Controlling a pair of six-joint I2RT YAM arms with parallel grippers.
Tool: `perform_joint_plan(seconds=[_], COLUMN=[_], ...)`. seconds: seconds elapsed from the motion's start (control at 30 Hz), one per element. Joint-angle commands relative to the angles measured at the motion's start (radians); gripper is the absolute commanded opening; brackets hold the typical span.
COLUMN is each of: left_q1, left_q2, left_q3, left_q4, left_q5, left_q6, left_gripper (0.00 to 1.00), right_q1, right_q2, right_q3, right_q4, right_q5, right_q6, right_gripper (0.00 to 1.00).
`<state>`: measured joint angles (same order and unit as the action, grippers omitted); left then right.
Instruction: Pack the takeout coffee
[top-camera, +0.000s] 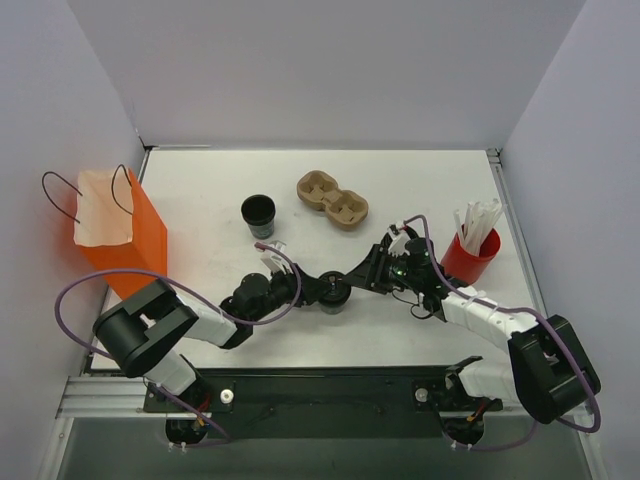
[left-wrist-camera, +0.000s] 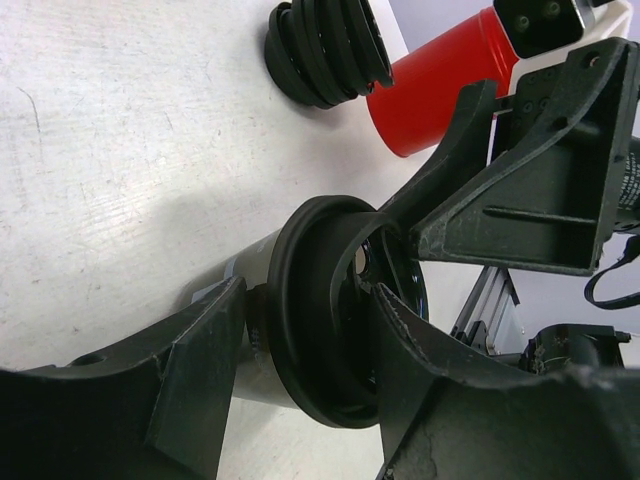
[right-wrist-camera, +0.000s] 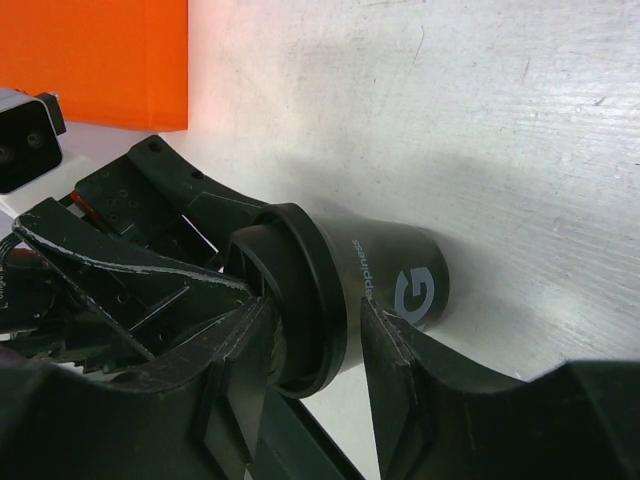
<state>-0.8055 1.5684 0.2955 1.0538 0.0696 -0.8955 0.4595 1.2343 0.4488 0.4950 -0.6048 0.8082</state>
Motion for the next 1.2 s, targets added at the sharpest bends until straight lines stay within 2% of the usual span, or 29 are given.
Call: perform_joint_plan(seconds=[0.0,0.27,0.7,0.93,1.03,1.17], left_q1=[-0.011,-0.011,-0.011,-0.012,-0.012,-0.018], left_q2=[0.125,0.14,0.151,0.171,0.188,0.2], left_q3=[-0.082,-0.076,-0.076,-0.082,-0.085,-0.102], left_q4=[-0.42,-0.417,-0.41,-0.384,-0.371,-0.353], left_q5=[0.027,0.024,0.019,0.018,0.016,-0.001], left_q6=[0.124,0.122,0.113,0.102,0.093,0.075], left_gripper=[0.51,0.51,0.5,0.51,0.5,0.5], right_q1=[-0.03,-0.07,-0.085,-0.085,-0.081,-0.081], right_q2=[-0.016,-0.006,0.076,0.114,0.129,0.099], right_q3=[0.042,0.05,0.062,0.048,0.022,-0.108], right_q4=[-0.006,0.002,0.013,0.019,0.024,-0.007], right_q5=[-0.067,-0.092,-0.116,-0.115,-0.119,-0.098], right_q6=[-0.017,-0.017,-0.047,-0.055,-0.056,-0.09], right_gripper=[0.39,0.35,0.33,0.27,0.25,0.24])
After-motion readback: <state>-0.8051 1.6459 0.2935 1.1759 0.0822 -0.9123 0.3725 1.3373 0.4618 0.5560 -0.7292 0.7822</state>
